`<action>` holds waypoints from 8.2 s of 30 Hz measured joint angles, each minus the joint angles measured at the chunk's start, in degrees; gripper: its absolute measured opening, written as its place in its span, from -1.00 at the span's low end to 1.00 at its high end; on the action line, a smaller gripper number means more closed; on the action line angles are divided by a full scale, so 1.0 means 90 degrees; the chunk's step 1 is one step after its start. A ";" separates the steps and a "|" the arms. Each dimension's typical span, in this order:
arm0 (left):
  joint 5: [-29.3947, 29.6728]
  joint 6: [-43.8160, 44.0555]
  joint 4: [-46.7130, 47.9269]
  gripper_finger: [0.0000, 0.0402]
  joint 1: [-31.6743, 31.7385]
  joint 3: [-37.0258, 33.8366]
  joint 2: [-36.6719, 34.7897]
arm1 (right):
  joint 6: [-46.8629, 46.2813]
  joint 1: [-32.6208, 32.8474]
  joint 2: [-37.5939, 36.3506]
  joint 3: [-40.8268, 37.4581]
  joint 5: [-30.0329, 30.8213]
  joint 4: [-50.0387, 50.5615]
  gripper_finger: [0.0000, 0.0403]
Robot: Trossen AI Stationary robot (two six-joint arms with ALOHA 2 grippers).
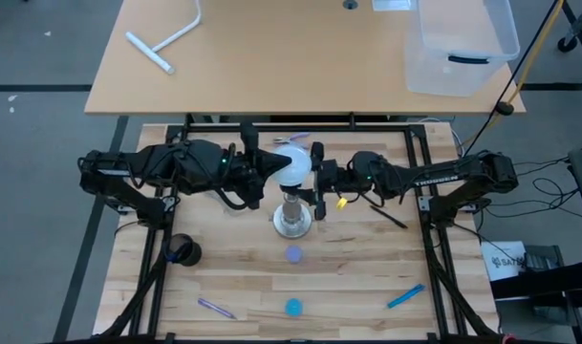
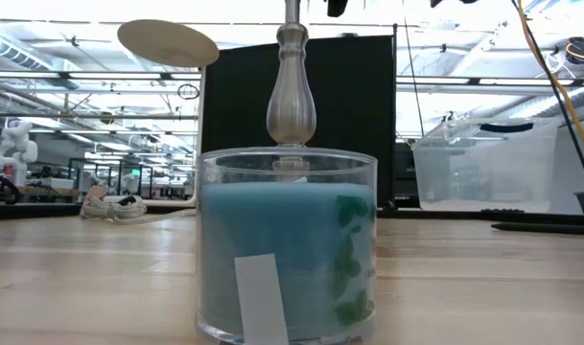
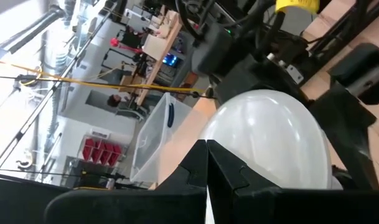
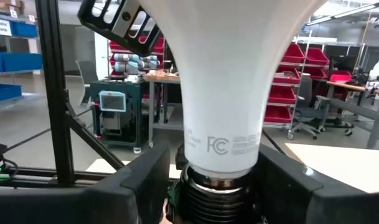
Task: Screw lightbulb
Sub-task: Insert the lightbulb into the silver lamp socket
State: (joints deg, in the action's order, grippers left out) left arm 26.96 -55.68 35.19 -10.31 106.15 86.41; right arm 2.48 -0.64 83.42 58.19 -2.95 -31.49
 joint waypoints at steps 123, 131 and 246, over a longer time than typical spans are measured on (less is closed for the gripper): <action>0.0391 0.0294 -0.0159 -1.00 0.0001 -0.0010 0.0158 | 0.0301 0.0527 -0.1004 0.0024 0.0861 0.1181 0.04; 0.0390 0.0297 -0.0154 -1.00 0.0000 -0.0010 0.0158 | 0.0301 0.0562 -0.1004 0.0024 0.0852 0.1188 0.04; 0.0226 0.0459 -0.0198 -1.00 0.0087 -0.0010 0.0158 | 0.0794 0.0834 -0.1036 0.0024 0.2315 0.1181 -1.00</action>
State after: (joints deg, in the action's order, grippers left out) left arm 28.99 -51.55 33.41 -9.52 106.06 87.83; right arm 9.63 6.86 74.10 58.41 17.89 -20.86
